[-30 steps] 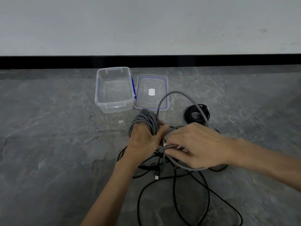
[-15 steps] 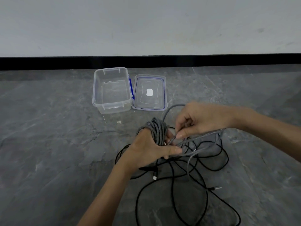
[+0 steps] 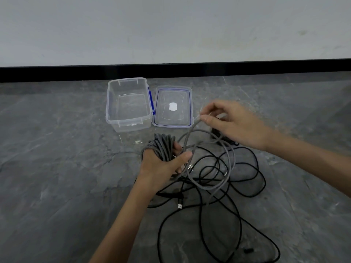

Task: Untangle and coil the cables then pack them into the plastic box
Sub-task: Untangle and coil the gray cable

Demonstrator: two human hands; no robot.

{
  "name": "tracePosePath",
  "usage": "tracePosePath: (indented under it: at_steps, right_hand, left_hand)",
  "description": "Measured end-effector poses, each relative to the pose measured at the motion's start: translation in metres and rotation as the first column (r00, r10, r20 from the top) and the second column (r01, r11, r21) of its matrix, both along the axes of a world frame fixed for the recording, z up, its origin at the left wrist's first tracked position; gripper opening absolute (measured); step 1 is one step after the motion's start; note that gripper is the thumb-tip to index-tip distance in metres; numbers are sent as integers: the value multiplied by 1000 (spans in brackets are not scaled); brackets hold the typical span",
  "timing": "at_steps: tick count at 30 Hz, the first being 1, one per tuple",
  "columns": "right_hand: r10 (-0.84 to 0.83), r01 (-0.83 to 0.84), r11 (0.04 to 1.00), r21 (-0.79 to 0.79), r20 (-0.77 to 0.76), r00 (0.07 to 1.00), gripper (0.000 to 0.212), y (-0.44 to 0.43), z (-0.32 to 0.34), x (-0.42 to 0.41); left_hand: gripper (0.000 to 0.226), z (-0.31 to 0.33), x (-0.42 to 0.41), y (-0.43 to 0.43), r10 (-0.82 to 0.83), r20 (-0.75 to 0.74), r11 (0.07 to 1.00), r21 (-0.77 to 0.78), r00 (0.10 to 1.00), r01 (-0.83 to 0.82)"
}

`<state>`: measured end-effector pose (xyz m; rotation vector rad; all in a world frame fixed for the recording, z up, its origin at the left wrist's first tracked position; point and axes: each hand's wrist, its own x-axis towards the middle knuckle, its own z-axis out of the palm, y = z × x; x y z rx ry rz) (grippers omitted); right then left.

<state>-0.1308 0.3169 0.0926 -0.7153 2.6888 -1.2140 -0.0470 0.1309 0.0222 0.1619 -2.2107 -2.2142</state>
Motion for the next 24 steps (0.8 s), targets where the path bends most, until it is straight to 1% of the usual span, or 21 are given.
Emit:
tracePosePath:
  at_steps: [1,2,3,4,5,6,7,8,9,11,12,15,17,18,20,24]
  right_hand:
    - [-44,49,998,26,-163,986,13,-1,-3,2]
    - [-72,88,995,37,-329,942,11,0,-5,3]
    - [-77,104,994,37,-444,893,9,0,-5,6]
    - [-55,93,994,56,-476,878,9,0,-6,9]
    - [0,43,995,93,-414,910,11,1,-6,12]
    - [81,-37,988,153,-291,953,10,0,-8,17]
    - [157,-122,969,214,-154,976,11,-2,-12,22]
    - [200,-179,953,245,-63,978,15,-5,-16,28]
    - [206,-195,950,245,-23,978,19,-8,-21,32]
    - [166,-158,960,230,-16,986,26,-14,-23,37]
    - [149,-137,959,249,-28,988,31,-17,-22,39]
    - [104,-73,951,301,-85,991,44,-26,-15,42]
    - [93,-51,950,307,-125,988,49,-31,-13,44]
    - [99,-62,953,295,-111,989,49,-34,-13,44]
    - [105,-93,958,273,-29,994,44,-37,-11,42]
    - [57,-79,969,233,102,993,37,-41,-12,42]
  left_hand:
    - [19,0,0,-1,24,-1,1000,12,1000,-24]
    - [20,1,-1,-1,46,1,999,23,999,-46]
    - [20,1,-1,-1,70,7,997,34,998,-70]
    - [19,1,-1,-1,94,15,994,47,995,-95]
    - [18,2,-1,-1,117,25,991,60,993,-118]
    - [18,2,-2,-1,137,35,988,71,990,-139]
    - [17,2,-2,0,154,43,984,79,987,-157]
    - [16,1,-3,0,167,45,982,84,985,-170]
    - [16,1,-3,0,172,44,981,83,984,-175]
    - [15,2,-2,1,164,46,983,70,985,-167]
    - [14,3,-1,2,165,51,983,69,985,-168]
    - [12,7,-1,6,202,83,974,82,976,-209]
    - [13,7,-2,7,207,93,975,68,974,-213]
    - [14,8,-2,8,207,93,975,68,974,-214]
    - [14,8,-2,8,209,96,973,79,973,-217]
    - [13,10,1,11,205,103,972,98,973,-215]
